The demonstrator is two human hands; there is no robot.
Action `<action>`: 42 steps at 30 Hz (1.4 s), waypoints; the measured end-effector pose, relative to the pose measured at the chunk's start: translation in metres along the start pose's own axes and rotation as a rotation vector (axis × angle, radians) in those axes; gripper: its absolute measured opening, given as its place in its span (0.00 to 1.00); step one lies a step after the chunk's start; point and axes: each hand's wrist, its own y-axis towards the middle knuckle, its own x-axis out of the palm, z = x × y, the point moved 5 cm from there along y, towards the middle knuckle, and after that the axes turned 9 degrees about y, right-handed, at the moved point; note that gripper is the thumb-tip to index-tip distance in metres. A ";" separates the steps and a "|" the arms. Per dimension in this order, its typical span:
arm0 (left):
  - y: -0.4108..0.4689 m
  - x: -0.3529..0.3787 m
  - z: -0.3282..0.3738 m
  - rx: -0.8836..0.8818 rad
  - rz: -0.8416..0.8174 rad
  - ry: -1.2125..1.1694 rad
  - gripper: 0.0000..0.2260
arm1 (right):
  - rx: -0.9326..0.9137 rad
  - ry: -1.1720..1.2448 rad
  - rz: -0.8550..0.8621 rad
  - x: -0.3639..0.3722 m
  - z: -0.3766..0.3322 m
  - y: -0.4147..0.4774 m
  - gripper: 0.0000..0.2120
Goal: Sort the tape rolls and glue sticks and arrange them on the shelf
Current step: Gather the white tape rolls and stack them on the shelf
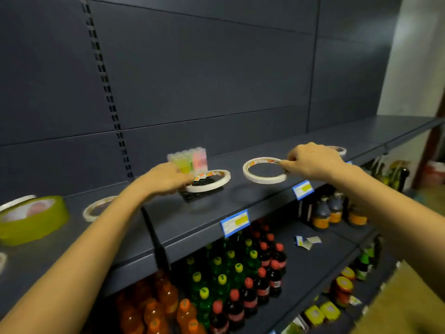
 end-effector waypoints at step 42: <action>0.273 0.170 0.318 -0.039 0.049 0.406 0.20 | -0.009 -0.018 -0.029 0.015 0.368 0.230 0.23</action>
